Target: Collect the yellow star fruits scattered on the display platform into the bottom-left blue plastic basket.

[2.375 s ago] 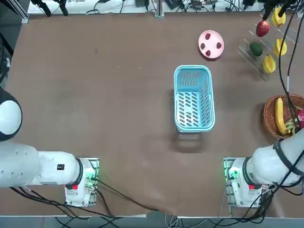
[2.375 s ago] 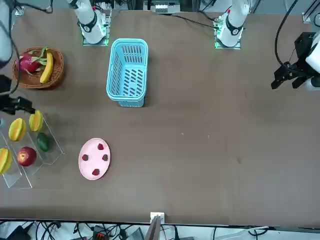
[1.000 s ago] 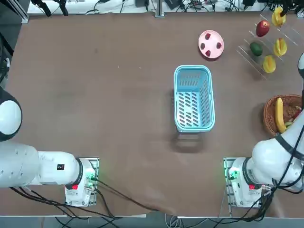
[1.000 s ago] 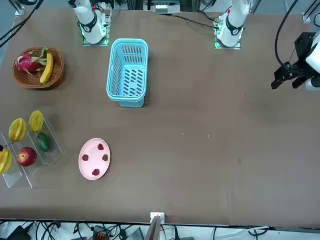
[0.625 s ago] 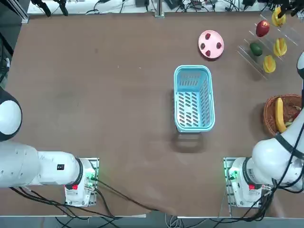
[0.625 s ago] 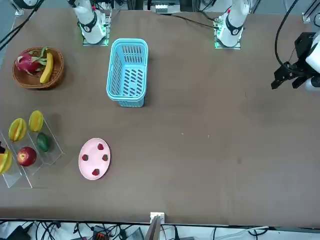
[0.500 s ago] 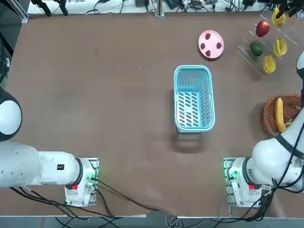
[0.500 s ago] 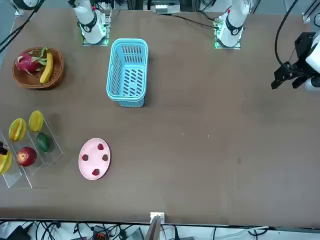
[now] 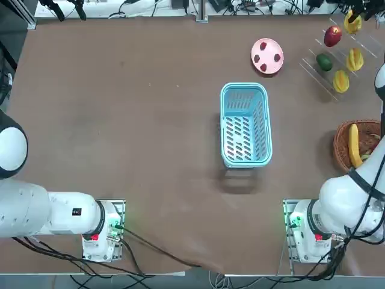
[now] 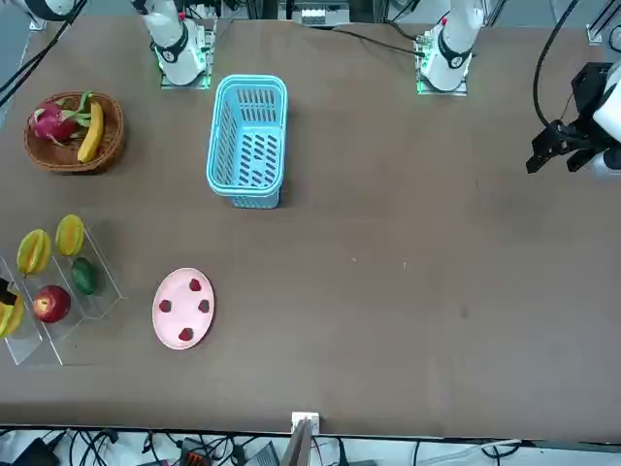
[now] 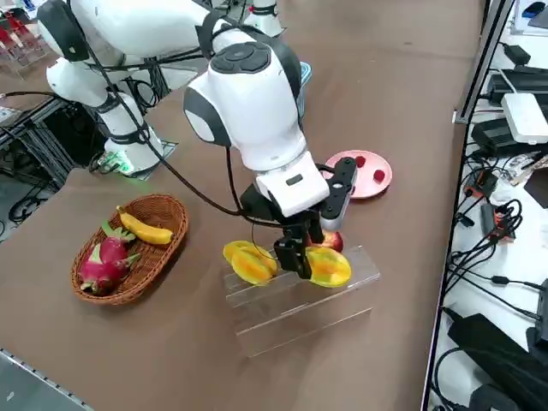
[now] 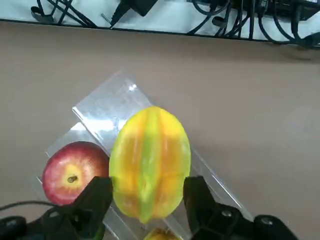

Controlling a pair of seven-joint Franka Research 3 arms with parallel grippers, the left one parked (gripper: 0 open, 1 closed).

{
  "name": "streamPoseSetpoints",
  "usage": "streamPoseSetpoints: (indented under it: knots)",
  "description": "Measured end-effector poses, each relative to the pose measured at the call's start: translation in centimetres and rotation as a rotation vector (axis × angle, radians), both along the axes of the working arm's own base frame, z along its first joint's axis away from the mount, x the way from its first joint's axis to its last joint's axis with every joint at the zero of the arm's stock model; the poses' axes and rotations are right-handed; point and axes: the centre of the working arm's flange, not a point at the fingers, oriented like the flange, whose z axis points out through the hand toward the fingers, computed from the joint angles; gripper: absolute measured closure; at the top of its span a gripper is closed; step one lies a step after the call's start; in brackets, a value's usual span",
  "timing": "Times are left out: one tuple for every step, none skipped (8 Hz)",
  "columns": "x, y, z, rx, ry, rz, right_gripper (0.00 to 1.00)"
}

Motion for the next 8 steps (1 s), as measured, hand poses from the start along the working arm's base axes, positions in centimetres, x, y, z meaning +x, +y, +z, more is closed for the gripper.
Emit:
streamPoseSetpoints:
  knots:
    - [0.02, -0.02, -0.06, 0.000, -0.001, 0.000, 0.20]
    - [0.03, -0.02, -0.07, 0.000, -0.002, -0.001, 0.41]
    - [0.09, 0.02, 0.15, 0.005, -0.009, -0.003, 0.63]
    - [0.17, 0.04, 0.44, 0.009, -0.016, -0.005, 0.78]
    - [0.21, 0.09, 0.38, 0.012, -0.017, -0.005, 0.79]
    - [0.22, 0.10, 0.38, 0.012, -0.017, -0.005, 0.79]
    - [0.23, 0.13, 0.38, 0.013, -0.017, -0.005, 0.79]
    - [0.21, 0.26, 0.42, 0.020, -0.010, -0.008, 0.79]
